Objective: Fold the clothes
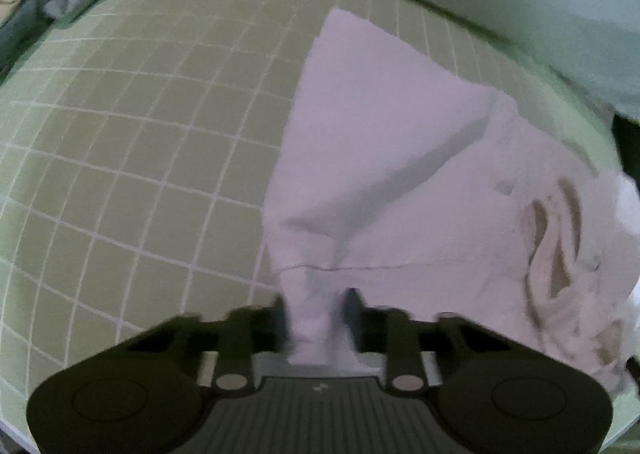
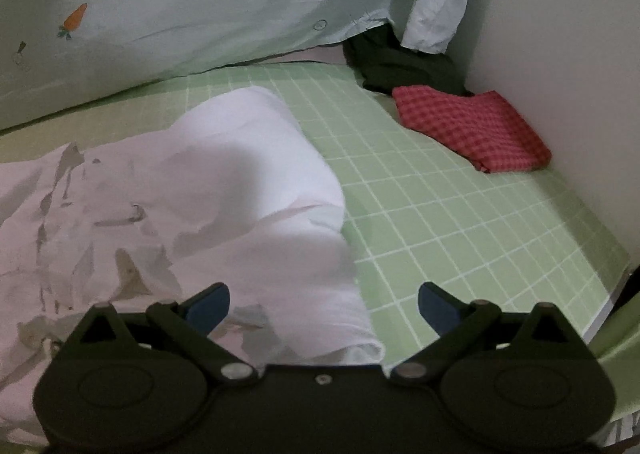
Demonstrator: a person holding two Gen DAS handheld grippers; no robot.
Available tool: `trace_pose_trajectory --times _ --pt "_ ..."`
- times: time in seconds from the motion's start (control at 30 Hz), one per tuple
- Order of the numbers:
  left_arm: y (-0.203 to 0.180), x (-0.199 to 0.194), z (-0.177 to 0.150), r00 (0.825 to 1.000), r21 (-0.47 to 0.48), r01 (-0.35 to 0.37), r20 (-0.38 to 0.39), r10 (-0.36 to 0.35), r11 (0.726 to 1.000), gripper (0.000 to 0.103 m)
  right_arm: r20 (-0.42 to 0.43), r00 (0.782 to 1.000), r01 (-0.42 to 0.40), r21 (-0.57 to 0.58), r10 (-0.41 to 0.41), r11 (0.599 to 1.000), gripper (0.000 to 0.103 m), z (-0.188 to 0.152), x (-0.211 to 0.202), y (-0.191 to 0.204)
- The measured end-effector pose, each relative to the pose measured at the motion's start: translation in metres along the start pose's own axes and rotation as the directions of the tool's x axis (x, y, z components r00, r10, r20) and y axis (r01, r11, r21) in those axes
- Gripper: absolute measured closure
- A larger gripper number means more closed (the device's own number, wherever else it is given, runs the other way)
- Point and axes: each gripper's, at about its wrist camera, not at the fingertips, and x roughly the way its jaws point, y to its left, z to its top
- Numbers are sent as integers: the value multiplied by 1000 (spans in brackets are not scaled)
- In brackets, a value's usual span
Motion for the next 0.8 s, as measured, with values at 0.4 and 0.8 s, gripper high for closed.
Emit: trace_pose_trajectory --times 0.4,0.8 --pt "-165 -69 -4 932 245 299 132 -337 922 93 -3 999 -38 67 38 997 1 15 28 -68" --pt "-249 16 -47 924 122 383 -37 -381 916 44 -5 999 -49 24 49 998 1 22 47 -134"
